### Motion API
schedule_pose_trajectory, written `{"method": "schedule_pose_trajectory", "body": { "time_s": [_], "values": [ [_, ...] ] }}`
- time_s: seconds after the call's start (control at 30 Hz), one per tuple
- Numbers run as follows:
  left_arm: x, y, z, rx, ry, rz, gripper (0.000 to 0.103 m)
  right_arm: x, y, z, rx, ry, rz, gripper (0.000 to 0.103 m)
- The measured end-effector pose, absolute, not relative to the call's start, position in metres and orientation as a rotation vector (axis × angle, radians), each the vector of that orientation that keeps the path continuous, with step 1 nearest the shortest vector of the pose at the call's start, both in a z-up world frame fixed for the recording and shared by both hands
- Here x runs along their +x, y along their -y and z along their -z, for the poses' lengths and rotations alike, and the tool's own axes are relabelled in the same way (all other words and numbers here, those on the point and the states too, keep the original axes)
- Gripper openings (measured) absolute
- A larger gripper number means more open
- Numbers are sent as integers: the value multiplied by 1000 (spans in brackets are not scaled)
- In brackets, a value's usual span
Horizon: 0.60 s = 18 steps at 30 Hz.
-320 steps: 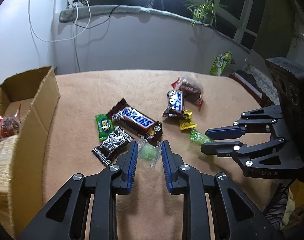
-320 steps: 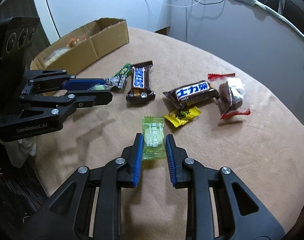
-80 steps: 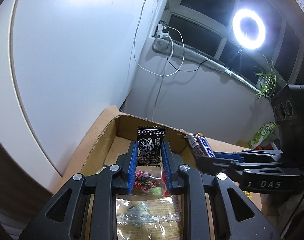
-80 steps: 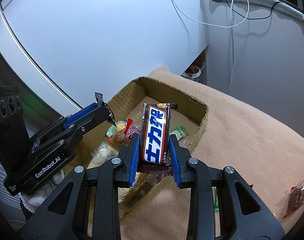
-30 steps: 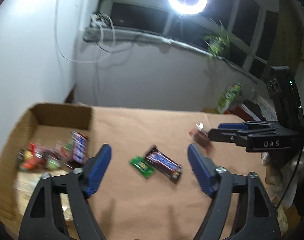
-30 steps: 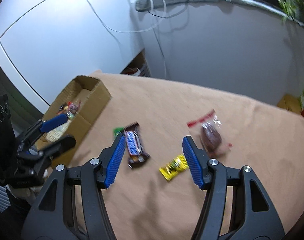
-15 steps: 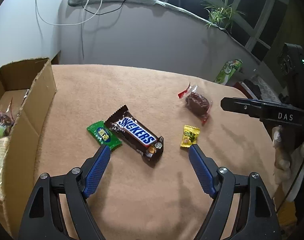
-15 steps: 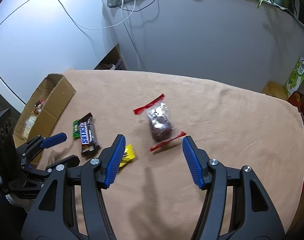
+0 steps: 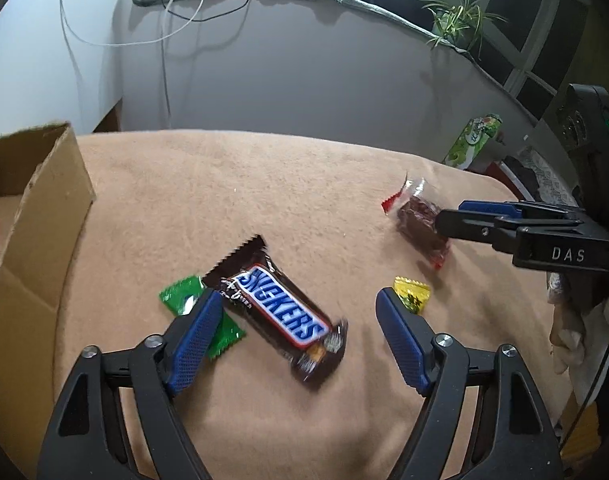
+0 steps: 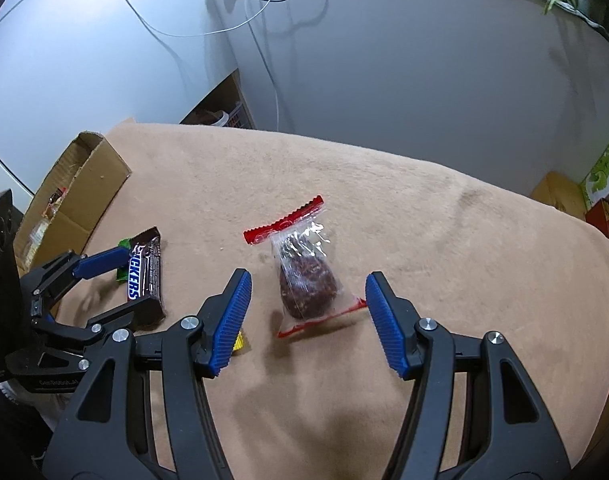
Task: Organize snacks
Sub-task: 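Grasp the Snickers bar with the left tool while the right tool grasps the dried meat bag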
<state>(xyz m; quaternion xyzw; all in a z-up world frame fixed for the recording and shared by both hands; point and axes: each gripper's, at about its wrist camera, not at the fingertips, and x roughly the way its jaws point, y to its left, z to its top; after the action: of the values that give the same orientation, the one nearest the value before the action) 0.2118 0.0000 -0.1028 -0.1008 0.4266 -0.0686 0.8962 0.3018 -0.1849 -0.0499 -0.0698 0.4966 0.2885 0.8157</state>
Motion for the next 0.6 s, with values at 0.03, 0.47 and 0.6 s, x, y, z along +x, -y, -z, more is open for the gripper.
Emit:
{"method": "schedule_pose_trajectory", "body": {
  "time_s": [0.03, 0.47, 0.6],
  "values": [
    [213, 2, 103, -192, -881, 139, 74, 303, 183, 51, -152, -1061, -619, 62],
    [214, 20, 113, -67, -893, 148, 45, 316, 164, 75, -207, -1088, -604, 50],
    [214, 14, 113, -83, -889, 141, 34, 317, 160, 78, -239, -1078, -584, 39]
  ]
}}
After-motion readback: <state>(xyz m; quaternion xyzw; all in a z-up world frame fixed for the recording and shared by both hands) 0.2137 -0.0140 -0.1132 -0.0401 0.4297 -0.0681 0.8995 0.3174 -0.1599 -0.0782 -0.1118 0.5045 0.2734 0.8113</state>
